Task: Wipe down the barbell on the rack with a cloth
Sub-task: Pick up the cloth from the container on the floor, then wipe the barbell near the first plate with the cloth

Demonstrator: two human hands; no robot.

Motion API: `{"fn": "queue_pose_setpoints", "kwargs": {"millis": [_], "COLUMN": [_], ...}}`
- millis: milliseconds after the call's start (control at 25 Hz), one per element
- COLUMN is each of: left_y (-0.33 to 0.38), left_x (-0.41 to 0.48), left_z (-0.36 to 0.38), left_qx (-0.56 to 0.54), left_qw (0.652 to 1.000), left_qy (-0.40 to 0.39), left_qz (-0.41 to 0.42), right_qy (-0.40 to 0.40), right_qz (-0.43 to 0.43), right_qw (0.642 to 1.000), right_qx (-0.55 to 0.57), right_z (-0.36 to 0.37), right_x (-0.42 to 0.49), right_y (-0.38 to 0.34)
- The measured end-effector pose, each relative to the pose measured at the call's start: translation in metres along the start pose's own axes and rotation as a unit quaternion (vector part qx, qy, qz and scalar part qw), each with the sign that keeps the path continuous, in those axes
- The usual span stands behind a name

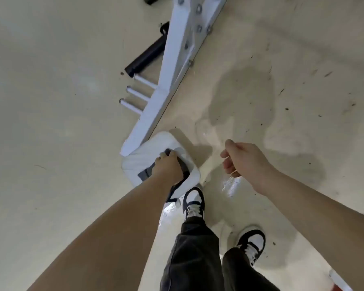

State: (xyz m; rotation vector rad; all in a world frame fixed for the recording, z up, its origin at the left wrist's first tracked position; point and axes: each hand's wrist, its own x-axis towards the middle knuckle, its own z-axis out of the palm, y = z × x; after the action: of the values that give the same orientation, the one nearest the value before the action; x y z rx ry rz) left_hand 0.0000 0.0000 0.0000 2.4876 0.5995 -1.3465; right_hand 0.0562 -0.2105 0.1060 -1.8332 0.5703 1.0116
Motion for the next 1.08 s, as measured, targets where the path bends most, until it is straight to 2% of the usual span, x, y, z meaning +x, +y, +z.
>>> {"fn": "queue_pose_setpoints", "kwargs": {"millis": [120,240,440,600,760,840,960,1000,1080], "left_y": [-0.014,-0.026,0.010,0.084,0.152,0.170,0.177,0.180,0.189], "left_x": [0.020,0.035,-0.029,-0.144,-0.279,-0.342,-0.417,-0.435,-0.459], "left_z": [0.016,0.021,-0.026,-0.113,-0.219,-0.265,-0.327,-0.342,-0.360], "left_qx": [0.050,0.024,-0.107,-0.326,-0.443,-0.489,-0.542,-0.547,-0.545], "left_qw": [0.997,0.997,0.992,0.931,0.859,0.828,0.787,0.775,0.764], "left_qy": [0.029,0.038,0.042,0.068,0.112,0.081,-0.051,-0.093,-0.128], "left_qz": [-0.041,-0.058,0.059,0.150,0.232,0.260,0.292,0.303,0.321], "right_qy": [-0.011,-0.023,0.005,0.060,0.113,0.110,0.059,0.053,0.062], "right_qz": [0.015,0.023,0.052,0.030,-0.020,-0.043,-0.066,-0.077,-0.104], "right_qw": [1.000,0.999,0.998,0.993,0.981,0.976,0.971,0.968,0.960], "right_qx": [-0.002,0.013,0.046,0.094,0.154,0.185,0.223,0.233,0.254], "right_z": [0.016,0.013,-0.024,-0.070,-0.132,-0.163,-0.199,-0.207,-0.224], "right_x": [0.014,0.010,-0.041,-0.116,-0.207,-0.250,-0.312,-0.329,-0.355], "right_y": [0.014,0.020,0.001,-0.054,-0.139,-0.176,-0.219,-0.231,-0.248]}}
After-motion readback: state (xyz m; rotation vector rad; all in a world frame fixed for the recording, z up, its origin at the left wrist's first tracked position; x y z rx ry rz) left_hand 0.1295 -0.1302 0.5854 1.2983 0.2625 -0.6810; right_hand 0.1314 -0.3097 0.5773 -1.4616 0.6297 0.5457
